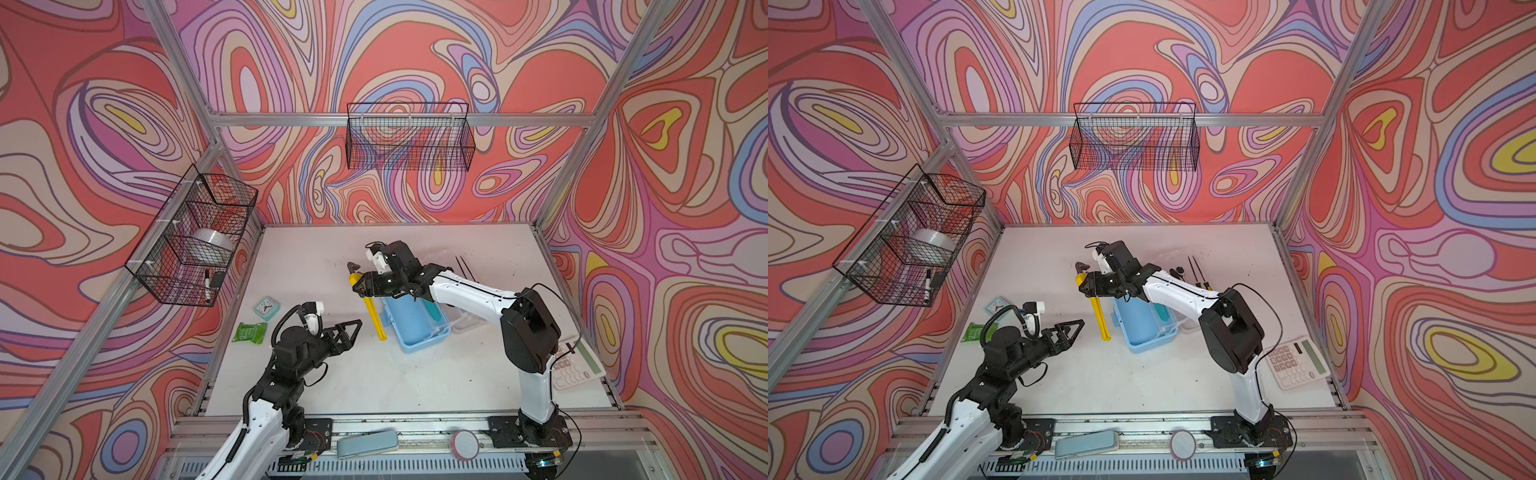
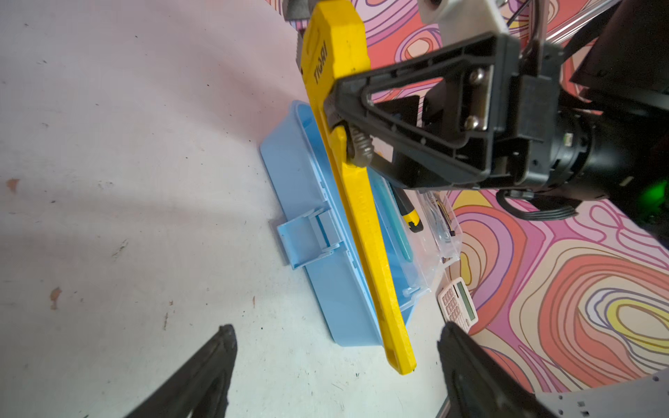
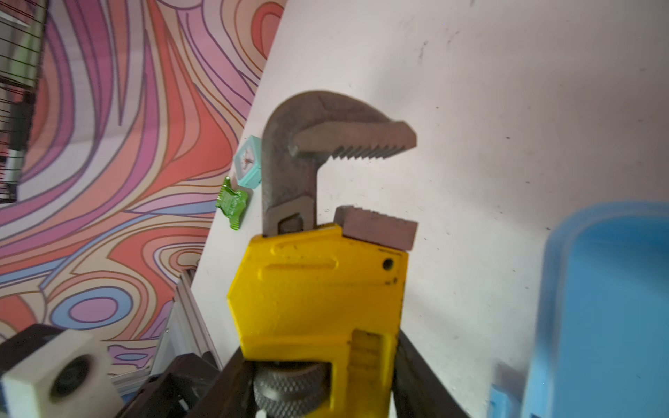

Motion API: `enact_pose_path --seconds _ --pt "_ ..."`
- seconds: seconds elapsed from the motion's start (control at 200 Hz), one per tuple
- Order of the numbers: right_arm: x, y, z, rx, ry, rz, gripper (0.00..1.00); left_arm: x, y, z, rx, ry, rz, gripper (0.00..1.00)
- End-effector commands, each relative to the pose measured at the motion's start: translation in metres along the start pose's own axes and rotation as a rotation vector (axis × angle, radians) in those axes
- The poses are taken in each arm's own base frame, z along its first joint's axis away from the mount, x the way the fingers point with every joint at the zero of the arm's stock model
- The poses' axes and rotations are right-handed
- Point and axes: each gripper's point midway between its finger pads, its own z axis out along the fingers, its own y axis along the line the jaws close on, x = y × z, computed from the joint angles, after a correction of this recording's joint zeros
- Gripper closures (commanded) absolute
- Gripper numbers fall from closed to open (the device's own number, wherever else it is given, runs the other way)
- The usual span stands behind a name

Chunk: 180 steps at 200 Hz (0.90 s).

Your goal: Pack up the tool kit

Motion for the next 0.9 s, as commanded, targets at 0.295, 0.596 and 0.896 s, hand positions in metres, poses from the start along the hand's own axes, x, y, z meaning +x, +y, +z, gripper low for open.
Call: enact_pose_path --seconds 0.295,0.596,0.896 --pt "-0.049 0.092 -0.043 -0.387 -0.168 -0.063 1.0 -0.02 -0.03 0.011 0.153 -0.044 0.027 0.27" --pt "-0.052 0.103 -0.044 -0.516 -0.182 -0.017 1.0 -0.024 -0.036 0.019 0.2 -0.049 0.016 0.35" --pt "-0.046 0.104 -0.041 -0.598 -0.181 0.019 1.0 -0.03 -0.039 0.02 0.232 -0.085 0.004 0.44"
